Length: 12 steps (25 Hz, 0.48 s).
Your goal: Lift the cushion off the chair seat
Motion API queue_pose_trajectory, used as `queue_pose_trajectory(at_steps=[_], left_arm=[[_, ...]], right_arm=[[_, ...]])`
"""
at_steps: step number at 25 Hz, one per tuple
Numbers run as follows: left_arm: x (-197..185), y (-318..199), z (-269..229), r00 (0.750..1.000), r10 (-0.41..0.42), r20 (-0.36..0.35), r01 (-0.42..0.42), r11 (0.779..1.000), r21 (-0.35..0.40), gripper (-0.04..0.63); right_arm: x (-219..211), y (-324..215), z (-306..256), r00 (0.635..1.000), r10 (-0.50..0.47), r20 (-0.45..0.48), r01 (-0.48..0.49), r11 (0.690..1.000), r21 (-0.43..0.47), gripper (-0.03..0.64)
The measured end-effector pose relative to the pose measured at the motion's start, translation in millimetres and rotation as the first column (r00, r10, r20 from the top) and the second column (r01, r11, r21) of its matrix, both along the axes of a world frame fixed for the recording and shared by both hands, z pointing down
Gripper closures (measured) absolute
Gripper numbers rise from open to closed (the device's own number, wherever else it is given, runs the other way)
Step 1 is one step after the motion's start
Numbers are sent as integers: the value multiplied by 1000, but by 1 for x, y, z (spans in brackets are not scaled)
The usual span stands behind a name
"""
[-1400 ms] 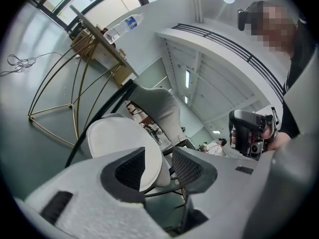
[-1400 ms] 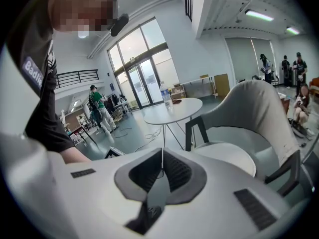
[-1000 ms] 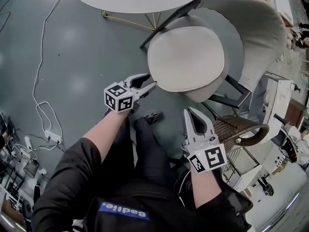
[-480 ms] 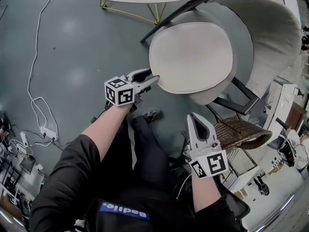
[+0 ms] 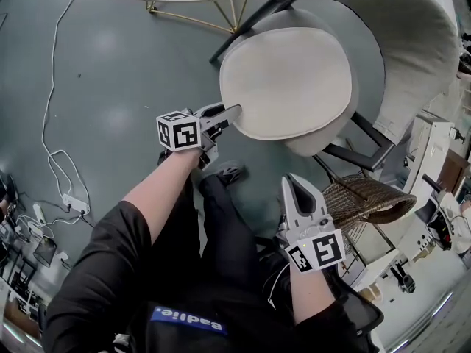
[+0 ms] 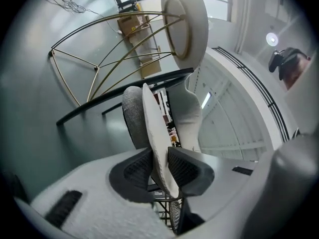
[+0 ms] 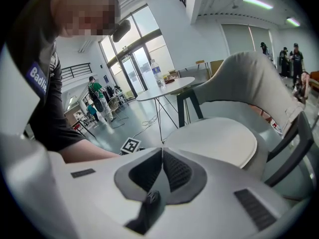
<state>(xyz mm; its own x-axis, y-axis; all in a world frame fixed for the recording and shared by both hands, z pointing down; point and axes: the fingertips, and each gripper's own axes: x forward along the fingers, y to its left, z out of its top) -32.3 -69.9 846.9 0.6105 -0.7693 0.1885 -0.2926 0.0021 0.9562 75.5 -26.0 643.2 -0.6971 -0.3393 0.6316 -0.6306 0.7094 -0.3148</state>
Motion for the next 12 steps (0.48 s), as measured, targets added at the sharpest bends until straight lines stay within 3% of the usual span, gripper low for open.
queue_pose_trajectory(at_steps=[5, 12], left_arm=[[0, -1, -18, 999, 16, 31, -16, 1000, -11, 514], [-2, -12, -81, 989, 55, 137, -62, 997, 53, 529]], right_arm=[[8, 3, -21, 999, 30, 23, -30, 1000, 8, 588], [15, 3, -68, 996, 62, 59, -64, 997, 46, 588]])
